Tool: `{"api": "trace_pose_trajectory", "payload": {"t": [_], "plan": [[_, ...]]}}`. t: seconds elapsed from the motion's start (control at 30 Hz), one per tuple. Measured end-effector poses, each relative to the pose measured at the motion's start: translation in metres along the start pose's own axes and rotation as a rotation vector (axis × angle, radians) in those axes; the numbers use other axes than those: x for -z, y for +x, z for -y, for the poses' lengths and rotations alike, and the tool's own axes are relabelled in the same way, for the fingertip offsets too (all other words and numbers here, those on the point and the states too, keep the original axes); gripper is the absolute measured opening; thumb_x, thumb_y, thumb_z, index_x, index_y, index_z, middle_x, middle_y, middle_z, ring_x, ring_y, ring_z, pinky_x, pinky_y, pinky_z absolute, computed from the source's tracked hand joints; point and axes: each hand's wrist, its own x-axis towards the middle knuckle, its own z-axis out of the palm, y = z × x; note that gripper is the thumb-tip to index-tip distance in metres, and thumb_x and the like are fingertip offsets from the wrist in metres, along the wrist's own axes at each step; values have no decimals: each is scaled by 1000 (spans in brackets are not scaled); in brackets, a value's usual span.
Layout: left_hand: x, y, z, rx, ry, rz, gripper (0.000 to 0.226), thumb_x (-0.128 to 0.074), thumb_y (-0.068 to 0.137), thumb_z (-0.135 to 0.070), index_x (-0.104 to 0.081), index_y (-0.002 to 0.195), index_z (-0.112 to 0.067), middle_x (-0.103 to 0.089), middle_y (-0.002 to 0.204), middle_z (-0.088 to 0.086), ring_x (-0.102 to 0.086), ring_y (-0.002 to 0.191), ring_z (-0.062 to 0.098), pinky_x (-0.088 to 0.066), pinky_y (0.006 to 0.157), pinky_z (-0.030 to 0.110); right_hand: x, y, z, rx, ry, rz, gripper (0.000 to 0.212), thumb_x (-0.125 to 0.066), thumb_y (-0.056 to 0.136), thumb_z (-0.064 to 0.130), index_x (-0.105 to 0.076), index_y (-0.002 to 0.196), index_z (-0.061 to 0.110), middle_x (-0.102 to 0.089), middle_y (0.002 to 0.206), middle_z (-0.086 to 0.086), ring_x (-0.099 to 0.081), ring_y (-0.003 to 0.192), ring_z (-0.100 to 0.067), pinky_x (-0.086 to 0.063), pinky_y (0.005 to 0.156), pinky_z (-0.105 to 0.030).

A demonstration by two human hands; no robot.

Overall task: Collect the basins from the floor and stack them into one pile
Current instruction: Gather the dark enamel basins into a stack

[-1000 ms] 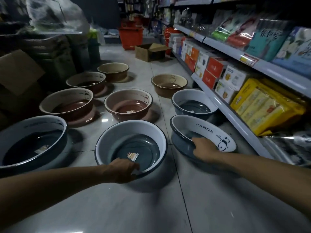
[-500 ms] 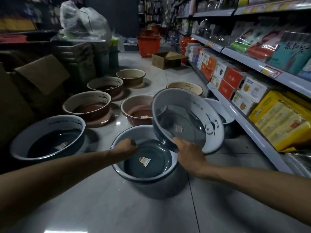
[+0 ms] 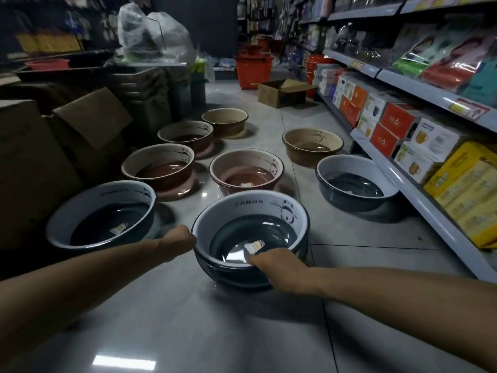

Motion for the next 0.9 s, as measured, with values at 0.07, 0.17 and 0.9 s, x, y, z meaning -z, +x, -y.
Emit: {"api": "trace_pose_trajectory", "payload": {"t": [0.07,0.17,0.9], "plan": [[-4,1,1,26,-12,24,19,-53,94,-12,-65,101,1,-55,83,10,-48,67,18,-39,53,25,-6,2,0,-10,57,58,31,-61,95,28,-52,123,19,-69,106,-11,-65,97,-34,-53,78,-41],[-11,-6,-2,94,-57,116,25,-46,101,-23,-56,115,-4,-51,86,9,-53,73,20,-41,53,27,-20,-1,-3,-33,107,177,72,-54,90,69,-41,144,23,-64,123,-8,-60,113,-29,-50,96,-44],[-29,25,-29,-437,1130,-57,25,-52,99,-28,-70,111,-16,-72,99,8,-67,88,28,-52,86,43,-3,10,-28,-454,-10,407,80,-32,90,80,-46,146,24,-50,143,-9,-44,134,-27,-38,111,-44]]}}
